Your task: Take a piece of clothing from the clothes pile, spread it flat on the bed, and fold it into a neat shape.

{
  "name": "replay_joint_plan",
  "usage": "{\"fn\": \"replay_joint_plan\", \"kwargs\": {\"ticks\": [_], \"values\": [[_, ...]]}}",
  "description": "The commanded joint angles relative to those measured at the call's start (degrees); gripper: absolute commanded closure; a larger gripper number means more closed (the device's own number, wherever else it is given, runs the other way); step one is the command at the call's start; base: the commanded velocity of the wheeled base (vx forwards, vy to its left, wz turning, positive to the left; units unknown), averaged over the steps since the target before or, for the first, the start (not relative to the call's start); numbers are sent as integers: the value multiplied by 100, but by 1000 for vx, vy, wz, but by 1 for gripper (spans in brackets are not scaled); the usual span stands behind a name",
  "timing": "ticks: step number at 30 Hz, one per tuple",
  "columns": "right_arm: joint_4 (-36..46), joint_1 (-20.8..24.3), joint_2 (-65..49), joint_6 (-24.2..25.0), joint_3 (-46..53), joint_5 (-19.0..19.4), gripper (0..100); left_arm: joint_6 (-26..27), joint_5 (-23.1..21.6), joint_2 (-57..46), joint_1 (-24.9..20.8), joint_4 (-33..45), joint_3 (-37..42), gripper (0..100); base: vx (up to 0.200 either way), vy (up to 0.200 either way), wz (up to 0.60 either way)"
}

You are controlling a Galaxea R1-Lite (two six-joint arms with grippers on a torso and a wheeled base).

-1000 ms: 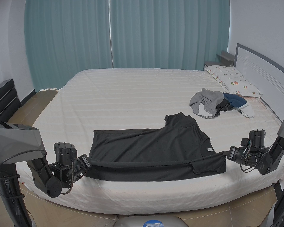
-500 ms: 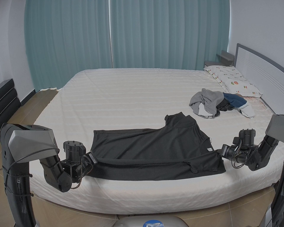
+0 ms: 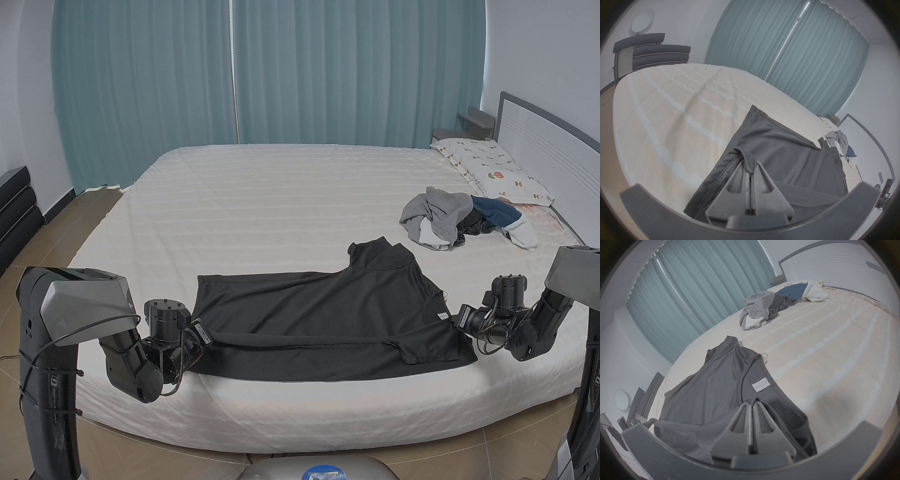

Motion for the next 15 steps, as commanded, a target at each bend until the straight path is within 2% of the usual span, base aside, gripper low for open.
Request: {"fn": "replay_joint_plan", "kwargs": {"ticks": [1,3,4,9,15], "values": [[-108,25,227,23,-59,-7,100,-47,1,192,4,-9,-102,100,0,0,0],[-160,25,298,23,-68,-7,100,-117,10,236,4,-9,-172,100,0,0,0],[-187,25,324,32,-68,-7,0,-161,10,254,13,0,-216,0,0,0,0],[-345,25,324,181,-51,2,0,-258,10,227,31,-9,-234,0,0,0,0],[-398,-11,-230,911,178,19,0,-381,1,-151,127,-70,-5,0,0,0,0]]}}
